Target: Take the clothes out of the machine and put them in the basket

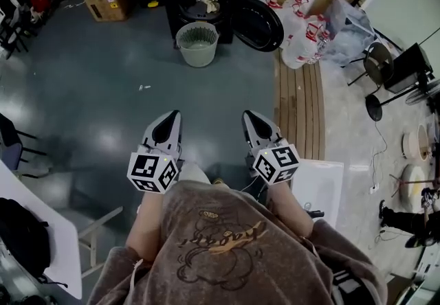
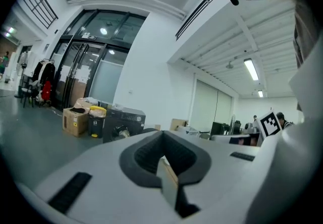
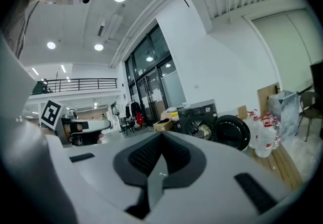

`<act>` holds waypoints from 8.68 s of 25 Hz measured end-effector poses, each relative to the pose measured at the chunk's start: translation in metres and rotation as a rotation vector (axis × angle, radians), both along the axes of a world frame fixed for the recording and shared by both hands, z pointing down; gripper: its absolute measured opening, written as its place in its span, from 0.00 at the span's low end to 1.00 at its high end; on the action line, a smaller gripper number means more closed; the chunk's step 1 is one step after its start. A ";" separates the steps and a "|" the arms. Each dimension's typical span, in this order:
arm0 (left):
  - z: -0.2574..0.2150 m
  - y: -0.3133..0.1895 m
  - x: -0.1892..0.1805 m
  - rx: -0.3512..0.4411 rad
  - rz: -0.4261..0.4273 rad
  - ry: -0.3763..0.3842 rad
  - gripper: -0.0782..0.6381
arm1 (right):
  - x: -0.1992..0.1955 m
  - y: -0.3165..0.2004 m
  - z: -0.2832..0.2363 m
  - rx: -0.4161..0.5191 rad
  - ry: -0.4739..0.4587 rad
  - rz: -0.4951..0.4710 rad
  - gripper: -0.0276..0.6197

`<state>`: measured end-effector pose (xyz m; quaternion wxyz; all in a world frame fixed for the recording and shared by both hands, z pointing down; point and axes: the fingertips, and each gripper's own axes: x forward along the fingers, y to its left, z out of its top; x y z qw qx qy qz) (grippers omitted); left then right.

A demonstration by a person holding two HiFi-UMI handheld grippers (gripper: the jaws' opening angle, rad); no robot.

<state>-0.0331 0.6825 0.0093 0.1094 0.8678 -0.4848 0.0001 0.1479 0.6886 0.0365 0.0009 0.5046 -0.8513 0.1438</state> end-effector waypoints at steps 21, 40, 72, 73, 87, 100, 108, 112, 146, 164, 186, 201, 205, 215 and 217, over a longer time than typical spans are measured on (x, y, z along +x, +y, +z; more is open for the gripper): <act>0.017 -0.219 -0.026 -0.027 0.007 0.042 0.12 | -0.025 -0.207 0.019 -0.039 0.044 -0.005 0.03; -0.005 -0.434 -0.045 -0.024 0.106 0.036 0.12 | -0.050 -0.401 0.001 -0.059 0.041 0.068 0.03; 0.024 -0.758 0.005 -0.068 0.061 -0.028 0.12 | -0.029 -0.756 0.039 -0.127 0.020 -0.065 0.03; 0.027 -0.768 0.004 -0.070 0.068 -0.029 0.12 | -0.031 -0.764 0.042 -0.133 0.019 -0.061 0.03; 0.134 -0.907 -0.010 -0.056 0.202 -0.064 0.12 | -0.074 -0.888 0.137 -0.127 0.070 -0.015 0.03; 0.341 -0.958 0.016 -0.030 0.178 0.033 0.12 | -0.053 -0.945 0.356 -0.095 0.104 0.008 0.03; 0.420 -0.971 0.031 0.044 0.214 0.010 0.12 | -0.038 -0.954 0.440 -0.043 0.114 0.024 0.04; 0.445 -0.968 0.039 0.063 0.212 0.001 0.12 | -0.031 -0.950 0.465 -0.017 0.115 0.028 0.04; 0.468 -0.933 0.054 -0.009 0.170 -0.030 0.12 | -0.022 -1.029 0.476 0.060 0.121 0.043 0.55; 0.488 -0.948 0.043 -0.044 0.187 -0.037 0.12 | -0.019 -1.178 0.514 -0.048 0.348 0.161 0.56; 0.495 -0.945 0.041 -0.048 0.171 -0.058 0.12 | -0.022 -1.128 0.508 -0.071 0.435 0.108 0.19; 0.491 -0.941 0.034 -0.017 0.094 -0.078 0.12 | -0.043 -0.963 0.483 -0.024 0.322 -0.068 0.19; 0.488 -0.937 0.032 -0.007 0.068 -0.092 0.12 | -0.043 -0.928 0.486 -0.042 0.313 -0.091 0.19; 0.487 -0.931 0.040 -0.003 0.081 -0.110 0.12 | -0.038 -0.909 0.506 -0.081 0.362 -0.099 0.34; 0.487 -0.930 0.042 -0.002 0.087 -0.112 0.12 | -0.038 -0.908 0.509 -0.090 0.379 -0.099 0.37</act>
